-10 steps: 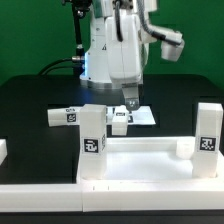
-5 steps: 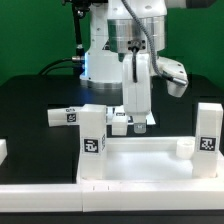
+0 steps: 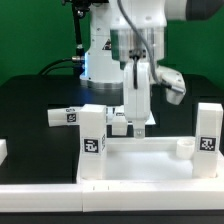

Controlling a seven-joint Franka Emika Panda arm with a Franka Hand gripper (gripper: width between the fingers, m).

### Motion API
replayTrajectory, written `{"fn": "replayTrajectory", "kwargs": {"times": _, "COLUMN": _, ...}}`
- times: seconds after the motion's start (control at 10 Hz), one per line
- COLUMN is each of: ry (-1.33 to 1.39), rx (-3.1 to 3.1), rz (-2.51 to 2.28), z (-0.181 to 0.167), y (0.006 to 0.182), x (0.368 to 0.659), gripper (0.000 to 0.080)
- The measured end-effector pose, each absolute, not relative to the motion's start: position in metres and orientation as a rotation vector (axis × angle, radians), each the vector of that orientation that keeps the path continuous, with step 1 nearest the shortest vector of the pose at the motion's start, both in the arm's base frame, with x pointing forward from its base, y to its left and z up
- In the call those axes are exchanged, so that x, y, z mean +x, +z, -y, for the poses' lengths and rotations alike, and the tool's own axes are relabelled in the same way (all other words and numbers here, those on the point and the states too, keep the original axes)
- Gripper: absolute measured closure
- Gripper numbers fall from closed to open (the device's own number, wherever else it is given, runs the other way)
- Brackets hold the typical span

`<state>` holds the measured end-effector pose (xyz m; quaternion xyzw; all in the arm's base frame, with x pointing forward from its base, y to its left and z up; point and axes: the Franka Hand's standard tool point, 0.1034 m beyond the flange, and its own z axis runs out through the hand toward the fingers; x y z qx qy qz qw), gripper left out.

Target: Assemble desk

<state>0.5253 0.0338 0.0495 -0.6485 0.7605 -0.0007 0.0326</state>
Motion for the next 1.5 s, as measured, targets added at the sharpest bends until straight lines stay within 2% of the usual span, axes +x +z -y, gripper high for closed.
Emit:
{"fn": "replayTrajectory", "kwargs": {"times": 0.3, "ry": 0.016, "rx": -2.068, "rz": -2.352, "z": -0.042, "y": 0.017, "x": 0.507, "gripper": 0.015}}
{"fn": "replayTrajectory", "kwargs": {"times": 0.5, "ry": -0.03, "rx": -2.064, "rz": -2.352, "z": -0.04, "y": 0.008, "x": 0.508, "gripper": 0.015}}
{"fn": "replayTrajectory", "kwargs": {"times": 0.7, "ry": -0.025, "rx": -2.076, "rz": -2.345, "z": -0.044, "y": 0.006, "x": 0.508, "gripper": 0.015}}
{"fn": "replayTrajectory", "kwargs": {"times": 0.8, "ry": -0.024, "rx": -2.077, "rz": -2.346, "z": -0.043, "y": 0.006, "x": 0.508, "gripper": 0.0278}}
{"fn": "replayTrajectory", "kwargs": {"times": 0.9, "ry": -0.024, "rx": -2.077, "rz": -2.345, "z": -0.044, "y": 0.006, "x": 0.508, "gripper": 0.0278}}
{"fn": "replayTrajectory", "kwargs": {"times": 1.0, "ry": -0.024, "rx": -2.077, "rz": -2.345, "z": -0.044, "y": 0.006, "x": 0.508, "gripper": 0.046}}
{"fn": "replayTrajectory", "kwargs": {"times": 1.1, "ry": -0.024, "rx": -2.077, "rz": -2.345, "z": -0.044, "y": 0.006, "x": 0.508, "gripper": 0.0597}}
{"fn": "replayTrajectory", "kwargs": {"times": 1.2, "ry": -0.024, "rx": -2.077, "rz": -2.345, "z": -0.044, "y": 0.006, "x": 0.508, "gripper": 0.0597}}
{"fn": "replayTrajectory", "kwargs": {"times": 1.3, "ry": -0.023, "rx": -2.089, "rz": -2.336, "z": -0.044, "y": 0.006, "x": 0.507, "gripper": 0.074}}
{"fn": "replayTrajectory", "kwargs": {"times": 1.5, "ry": -0.035, "rx": -2.165, "rz": -2.253, "z": -0.042, "y": 0.01, "x": 0.51, "gripper": 0.0742}}
